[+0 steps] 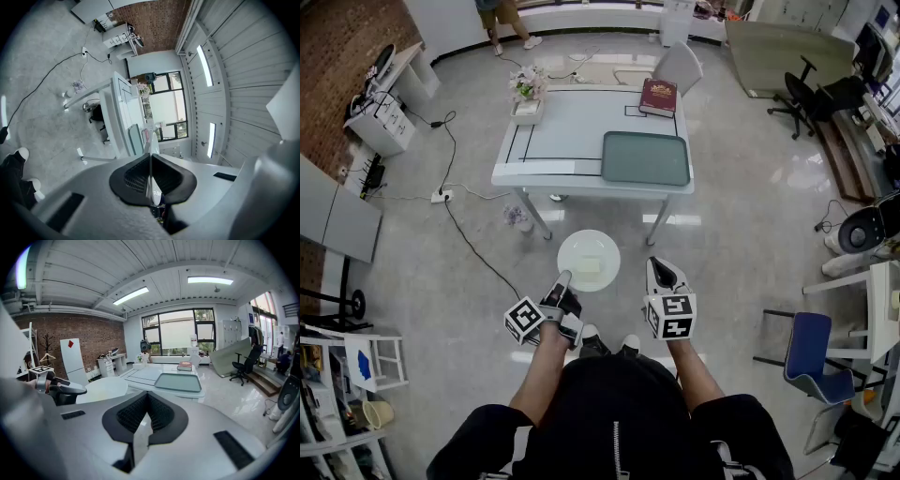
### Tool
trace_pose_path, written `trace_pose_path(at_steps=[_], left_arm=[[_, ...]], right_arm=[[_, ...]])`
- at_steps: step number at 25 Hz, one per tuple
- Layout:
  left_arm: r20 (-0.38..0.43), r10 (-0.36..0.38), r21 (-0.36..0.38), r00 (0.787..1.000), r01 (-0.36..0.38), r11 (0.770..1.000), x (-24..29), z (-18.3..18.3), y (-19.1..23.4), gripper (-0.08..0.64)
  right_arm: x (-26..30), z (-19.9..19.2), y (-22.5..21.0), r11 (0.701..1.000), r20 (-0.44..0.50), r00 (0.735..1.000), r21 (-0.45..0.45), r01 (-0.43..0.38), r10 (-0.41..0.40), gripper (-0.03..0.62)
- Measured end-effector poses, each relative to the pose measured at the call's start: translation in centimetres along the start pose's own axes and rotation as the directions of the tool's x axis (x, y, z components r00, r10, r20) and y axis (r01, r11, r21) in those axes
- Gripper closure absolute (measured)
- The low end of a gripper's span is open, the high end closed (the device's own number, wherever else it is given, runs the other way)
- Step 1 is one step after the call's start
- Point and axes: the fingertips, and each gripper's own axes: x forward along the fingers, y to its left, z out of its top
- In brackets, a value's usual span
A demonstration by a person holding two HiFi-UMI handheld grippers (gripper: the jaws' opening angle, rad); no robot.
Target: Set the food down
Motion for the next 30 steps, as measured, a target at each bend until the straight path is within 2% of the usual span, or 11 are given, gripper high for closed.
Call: trace_pose_path(at_steps=[10,18,25,30], left_arm=[[-0.020,-0.009,-0.026,1.000,0.009,1.000,0.9,2.4,0.8,0.545],[-0.054,-0.022,-0.022,0.998,0.020,1.000,2.4,6.0,1.2,0.545],[-0.089,-0.028,-0.016,0.996,0.027,1.000,4.2,8.2,1.5,0.545],[-0.111,-0.019,-0.037,0.994,0.015,0.999,6.4,8.5,1.8,0.545]], right_arm=[[1.8,1.1,1.0,1.000,0.041,0.999,0.025,0.018,-0.019,0.584],[4.2,1.8,2.8,0.998,0.058,0.997,0.057,0.037,-0.040,0.584],[6.0,2.2,4.3,0.997,0.054,0.997,0.055,0.057,-0.060,0.584],[7.2,2.7,3.3,0.996,0.041,0.996,0.053,0.074,-0.076,0.584]])
